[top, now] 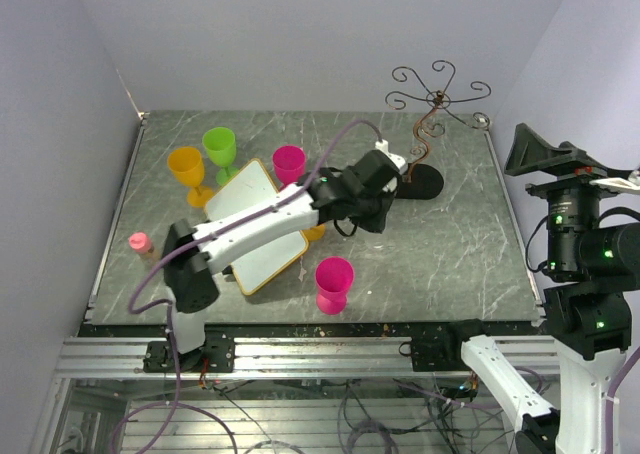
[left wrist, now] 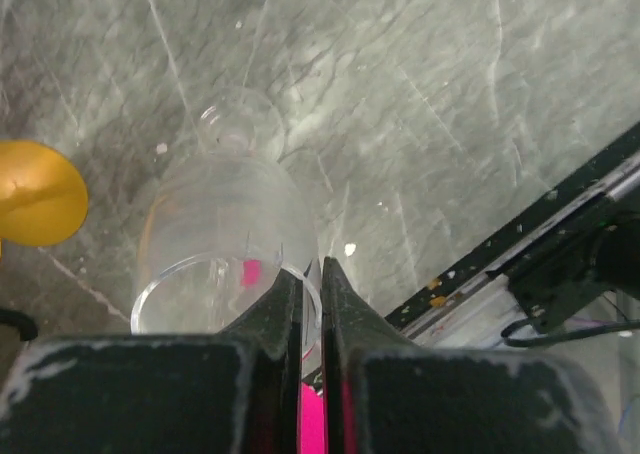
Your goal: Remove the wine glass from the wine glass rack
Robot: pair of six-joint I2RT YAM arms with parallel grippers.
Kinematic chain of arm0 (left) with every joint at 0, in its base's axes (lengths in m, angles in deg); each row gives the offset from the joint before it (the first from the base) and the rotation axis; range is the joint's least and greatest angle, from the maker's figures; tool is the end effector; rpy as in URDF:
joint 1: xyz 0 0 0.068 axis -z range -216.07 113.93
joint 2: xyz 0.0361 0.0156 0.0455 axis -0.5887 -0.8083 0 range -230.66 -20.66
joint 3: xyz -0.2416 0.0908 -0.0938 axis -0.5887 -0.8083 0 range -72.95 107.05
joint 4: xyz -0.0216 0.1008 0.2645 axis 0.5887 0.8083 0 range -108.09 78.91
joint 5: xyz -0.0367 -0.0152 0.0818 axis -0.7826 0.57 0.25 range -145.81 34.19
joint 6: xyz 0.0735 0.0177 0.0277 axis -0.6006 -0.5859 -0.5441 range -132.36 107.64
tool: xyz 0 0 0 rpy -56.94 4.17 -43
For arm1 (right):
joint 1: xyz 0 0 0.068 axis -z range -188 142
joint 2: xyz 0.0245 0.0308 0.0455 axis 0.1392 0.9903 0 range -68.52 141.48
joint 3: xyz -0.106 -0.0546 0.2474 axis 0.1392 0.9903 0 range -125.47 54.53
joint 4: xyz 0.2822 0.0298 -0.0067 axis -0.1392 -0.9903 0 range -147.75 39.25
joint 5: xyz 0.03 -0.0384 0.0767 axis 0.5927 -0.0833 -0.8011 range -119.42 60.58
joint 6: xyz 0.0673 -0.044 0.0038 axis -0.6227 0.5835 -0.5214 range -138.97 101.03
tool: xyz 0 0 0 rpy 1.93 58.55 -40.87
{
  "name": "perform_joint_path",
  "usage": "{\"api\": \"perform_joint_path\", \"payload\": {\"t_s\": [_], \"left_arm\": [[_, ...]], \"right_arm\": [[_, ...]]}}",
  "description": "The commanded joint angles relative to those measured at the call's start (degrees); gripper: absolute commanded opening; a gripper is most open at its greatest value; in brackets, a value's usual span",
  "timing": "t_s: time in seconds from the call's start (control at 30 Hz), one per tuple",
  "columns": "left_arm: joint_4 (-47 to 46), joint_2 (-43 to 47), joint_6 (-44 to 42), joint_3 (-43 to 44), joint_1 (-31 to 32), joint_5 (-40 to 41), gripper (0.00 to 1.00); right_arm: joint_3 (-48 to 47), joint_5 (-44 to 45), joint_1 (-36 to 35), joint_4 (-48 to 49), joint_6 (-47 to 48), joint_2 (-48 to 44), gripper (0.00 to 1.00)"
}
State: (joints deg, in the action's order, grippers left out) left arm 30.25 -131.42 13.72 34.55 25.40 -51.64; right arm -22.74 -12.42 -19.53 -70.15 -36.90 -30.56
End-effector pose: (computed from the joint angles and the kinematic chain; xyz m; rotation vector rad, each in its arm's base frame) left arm 0.2313 -0.4150 0.2943 0.7455 2.4440 -0.5484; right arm 0.1142 0.0025 0.5416 0.3265 1.1995 0.2652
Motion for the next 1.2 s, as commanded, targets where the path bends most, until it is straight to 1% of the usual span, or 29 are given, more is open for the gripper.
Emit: {"api": "perform_joint_path", "payload": {"t_s": [0.0,0.1,0.2,0.3,0.37,0.5,0.7,0.93,1.07,1.17], "left_arm": [[9.08,-4.23,-3.93,7.10,1.98,8.24,0.07],[10.58,-7.09,-4.11,8.64,2.16,8.32,0.07],[11.09,-7.50,-3.67,8.17,2.16,8.28,0.08],[9.60,-6.13,-3.01,6.73,2.16,8.07,0.18],[8.69,-5.09,-2.67,6.10,2.16,7.90,0.29],[9.61,-4.76,-2.60,7.36,2.07,10.30,0.43],[10.25,-4.52,-3.45,9.45,1.99,12.25,0.55],[9.03,-4.17,-4.75,11.35,1.24,12.26,0.62],[8.38,-3.63,-5.70,12.08,0.38,11.84,0.63],[8.22,-3.13,-6.16,12.84,0.00,11.57,0.64]], "right_arm": [[1.68,1.83,-1.52,-0.20,5.44,-1.91,1.00],[2.81,1.99,-2.24,0.37,6.13,-2.52,1.00],[3.35,1.95,-2.80,0.50,6.31,-2.80,1.00],[3.98,2.04,-3.26,0.63,6.74,-3.11,1.00],[4.29,2.14,-3.58,0.75,6.94,-3.37,1.00],[4.48,1.83,-3.76,0.64,7.03,-3.44,1.00],[4.66,1.64,-3.99,0.59,7.21,-2.92,1.00],[3.58,1.10,-4.01,-0.38,7.21,-1.78,1.00],[1.89,0.94,-4.03,-3.06,6.99,-0.91,1.00],[2.48,1.30,-4.01,-2.68,7.36,-1.56,1.00]]}}
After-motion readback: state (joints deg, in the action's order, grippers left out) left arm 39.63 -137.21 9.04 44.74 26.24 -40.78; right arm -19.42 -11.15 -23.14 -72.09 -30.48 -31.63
